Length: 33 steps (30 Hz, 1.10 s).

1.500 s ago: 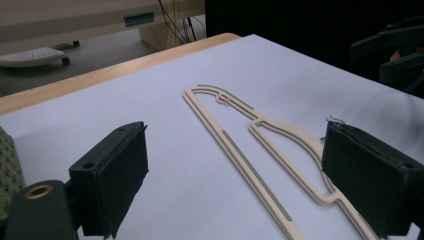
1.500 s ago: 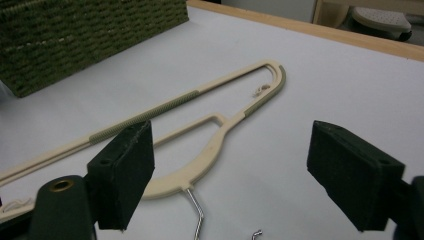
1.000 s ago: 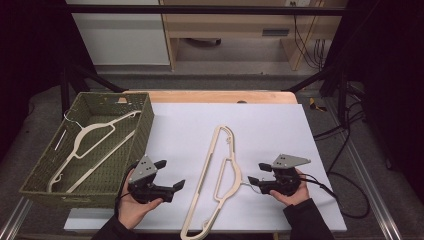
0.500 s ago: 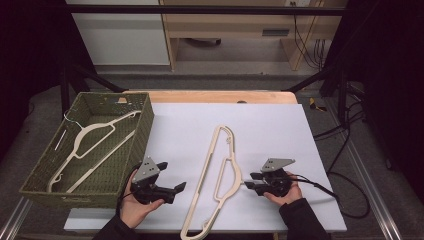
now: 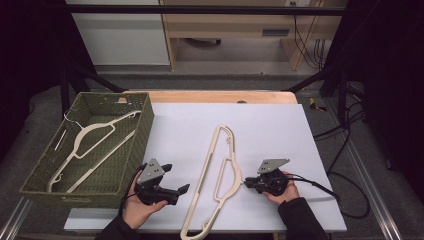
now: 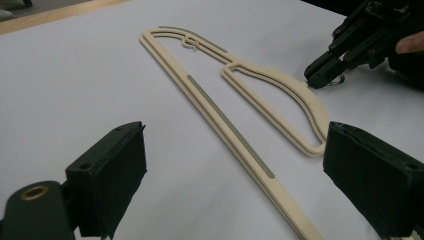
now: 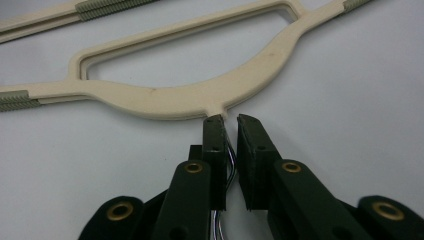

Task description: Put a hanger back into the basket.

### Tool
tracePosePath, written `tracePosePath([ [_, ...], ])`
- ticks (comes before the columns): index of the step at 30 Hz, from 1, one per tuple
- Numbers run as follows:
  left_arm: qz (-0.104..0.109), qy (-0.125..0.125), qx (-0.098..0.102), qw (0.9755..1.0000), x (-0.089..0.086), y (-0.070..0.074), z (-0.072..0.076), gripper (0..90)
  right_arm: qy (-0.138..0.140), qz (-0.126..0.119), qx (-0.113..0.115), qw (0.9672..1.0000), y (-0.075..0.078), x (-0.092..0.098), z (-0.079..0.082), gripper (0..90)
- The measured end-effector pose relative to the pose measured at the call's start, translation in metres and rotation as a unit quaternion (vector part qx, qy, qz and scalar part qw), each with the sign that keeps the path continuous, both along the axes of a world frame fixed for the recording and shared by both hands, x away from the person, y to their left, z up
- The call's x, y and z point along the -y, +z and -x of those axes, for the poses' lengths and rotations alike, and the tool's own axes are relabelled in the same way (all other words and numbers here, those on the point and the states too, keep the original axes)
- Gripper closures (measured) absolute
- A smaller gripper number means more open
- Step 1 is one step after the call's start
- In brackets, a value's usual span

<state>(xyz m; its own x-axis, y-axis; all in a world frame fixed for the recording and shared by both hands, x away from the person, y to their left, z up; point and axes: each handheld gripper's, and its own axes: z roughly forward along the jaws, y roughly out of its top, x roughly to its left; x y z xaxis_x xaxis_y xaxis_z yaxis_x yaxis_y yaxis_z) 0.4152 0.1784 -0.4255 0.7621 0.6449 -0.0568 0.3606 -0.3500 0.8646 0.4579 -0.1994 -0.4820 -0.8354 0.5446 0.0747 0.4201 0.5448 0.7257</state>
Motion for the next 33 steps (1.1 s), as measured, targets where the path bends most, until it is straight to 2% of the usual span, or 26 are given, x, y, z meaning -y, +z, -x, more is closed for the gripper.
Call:
tracePosePath([
  [4, -0.002, -0.006, -0.002, 1.0, 0.004, -0.001, 0.0, 10.7, 0.001, 0.0, -0.006, 1.0, 0.001, 0.0, -0.001, 86.1],
  [5, -0.002, -0.008, -0.002, 1.0, 0.005, -0.001, 0.0, 11.0, 0.012, 0.001, -0.002, 0.9999, 0.001, 0.001, -0.003, 86.6],
  [6, -0.004, -0.01, -0.003, 0.9999, 0.006, -0.001, 0.0, 11.0, 0.012, 0.001, -0.002, 0.9999, 0.001, 0.001, -0.003, 86.6],
  [9, -0.003, -0.016, -0.005, 0.9998, 0.01, 0.0, 0.001, 11.6, 0.014, -0.01, -0.001, 0.9998, 0.006, 0.003, -0.002, 87.6],
  [10, -0.001, -0.018, -0.005, 0.9998, 0.013, 0.0, 0.001, 11.9, 0.017, -0.018, 0.0, 0.9997, 0.01, 0.005, -0.001, 88.1],
  [17, -0.012, -0.041, -0.005, 0.9991, 0.032, 0.003, 0.004, 13.5, 0.025, -0.021, -0.012, 0.9994, 0.018, 0.004, 0.0, 89.4],
  [19, -0.018, -0.048, -0.007, 0.9987, 0.04, 0.004, 0.005, 13.9, 0.027, -0.027, -0.011, 0.9992, 0.022, 0.003, 0.001, 89.4],
  [24, -0.026, -0.069, -0.004, 0.9973, 0.071, 0.006, 0.002, 16.8, 0.019, -0.018, -0.013, 0.9996, 0.031, 0.001, 0.006, 89.5],
  [28, -0.046, -0.09, -0.008, 0.9949, 0.101, 0.004, -0.002, 19.5, 0.018, -0.016, -0.011, 0.9996, 0.034, 0.0, 0.007, 89.5],
  [33, -0.073, -0.106, -0.022, 0.9915, 0.127, -0.001, -0.005, 24.9, 0.019, -0.012, -0.01, 0.9997, 0.038, -0.001, 0.008, 89.5],
])
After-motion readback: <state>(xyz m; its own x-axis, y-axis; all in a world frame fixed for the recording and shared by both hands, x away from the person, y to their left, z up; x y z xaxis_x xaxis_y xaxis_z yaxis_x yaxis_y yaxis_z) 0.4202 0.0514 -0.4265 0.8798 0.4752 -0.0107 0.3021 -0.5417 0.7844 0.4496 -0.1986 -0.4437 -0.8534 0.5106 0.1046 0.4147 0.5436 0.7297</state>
